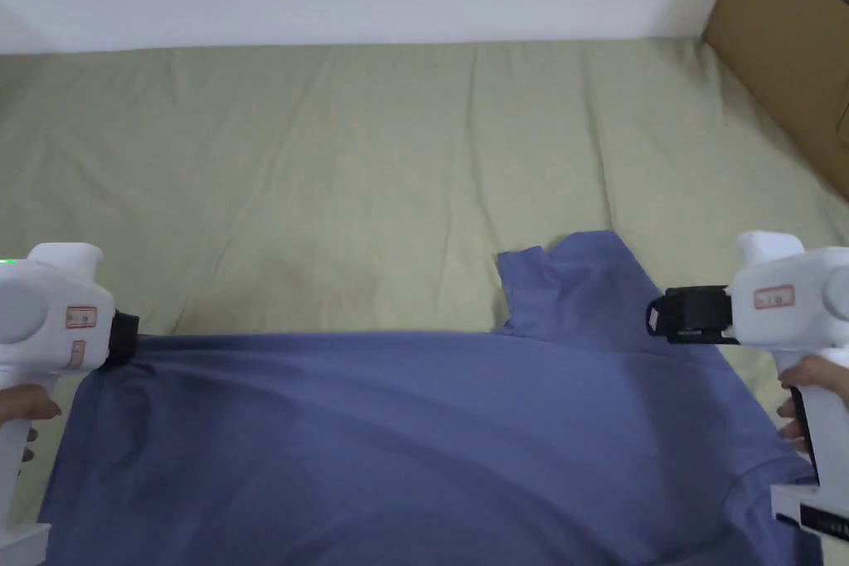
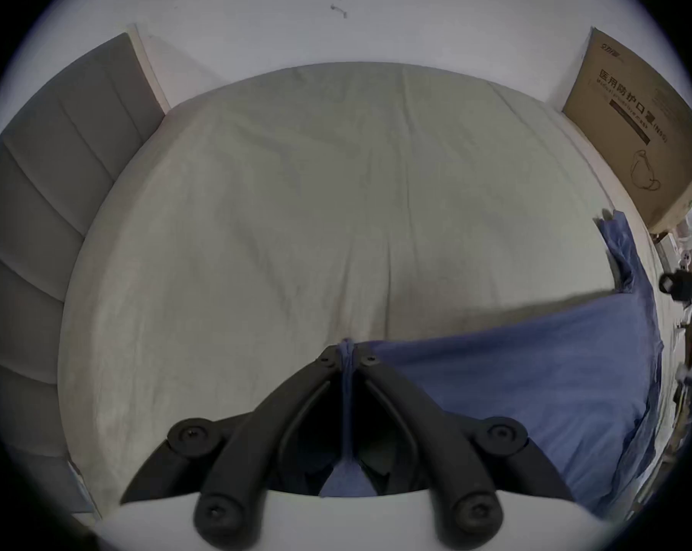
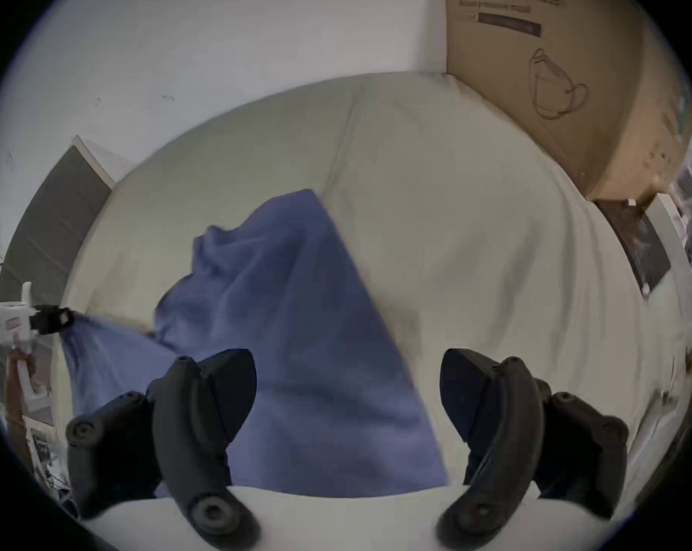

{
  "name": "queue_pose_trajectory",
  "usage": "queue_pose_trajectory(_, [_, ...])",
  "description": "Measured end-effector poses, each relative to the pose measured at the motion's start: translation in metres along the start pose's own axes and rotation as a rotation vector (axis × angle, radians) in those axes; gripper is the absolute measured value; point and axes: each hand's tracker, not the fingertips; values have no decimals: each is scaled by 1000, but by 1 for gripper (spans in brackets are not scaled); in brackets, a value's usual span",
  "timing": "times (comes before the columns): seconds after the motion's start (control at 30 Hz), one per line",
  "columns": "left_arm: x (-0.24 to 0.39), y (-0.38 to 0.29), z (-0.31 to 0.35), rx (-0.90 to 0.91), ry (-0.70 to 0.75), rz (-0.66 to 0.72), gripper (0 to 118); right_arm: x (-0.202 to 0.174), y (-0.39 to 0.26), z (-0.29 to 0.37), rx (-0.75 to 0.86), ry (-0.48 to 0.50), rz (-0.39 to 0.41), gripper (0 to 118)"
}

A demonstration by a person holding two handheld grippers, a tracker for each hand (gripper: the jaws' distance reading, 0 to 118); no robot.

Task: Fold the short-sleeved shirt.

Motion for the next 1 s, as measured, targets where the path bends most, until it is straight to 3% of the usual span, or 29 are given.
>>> queue_pose_trajectory(0.17, [2, -3, 4, 1, -6, 9, 2, 4, 3, -50, -142, -44, 2, 94])
queue_pose_trajectory(0.27, [7, -4, 3, -5, 1, -6, 2, -2, 5, -41, -112, -43, 10, 90])
queue_pose_trajectory(0.33, [9, -5, 6, 0, 7, -9, 2, -8, 3, -33, -105, -76, 126, 68])
queue_pose_trajectory(0.37, [9, -5, 8, 7, 6, 0, 2, -11, 2, -29, -97, -78, 144, 55])
queue_pose_trajectory(0.4, [7, -4, 10, 9, 2, 20, 2, -13, 2, -25, -90, -74, 137, 34])
queue_pose_trajectory(0.43, [7, -5, 13, 6, -5, 31, 2, -15, 2, -22, -86, -75, 127, 2])
queue_pose_trajectory(0.63, [9, -12, 49, 25, 2, -10, 2, -25, -2, 3, -78, -48, 118, 1])
queue_pose_trajectory(1.0, [-2, -23, 184, 229, 57, -22, 2, -35, 9, 161, 182, 11, 102, 1])
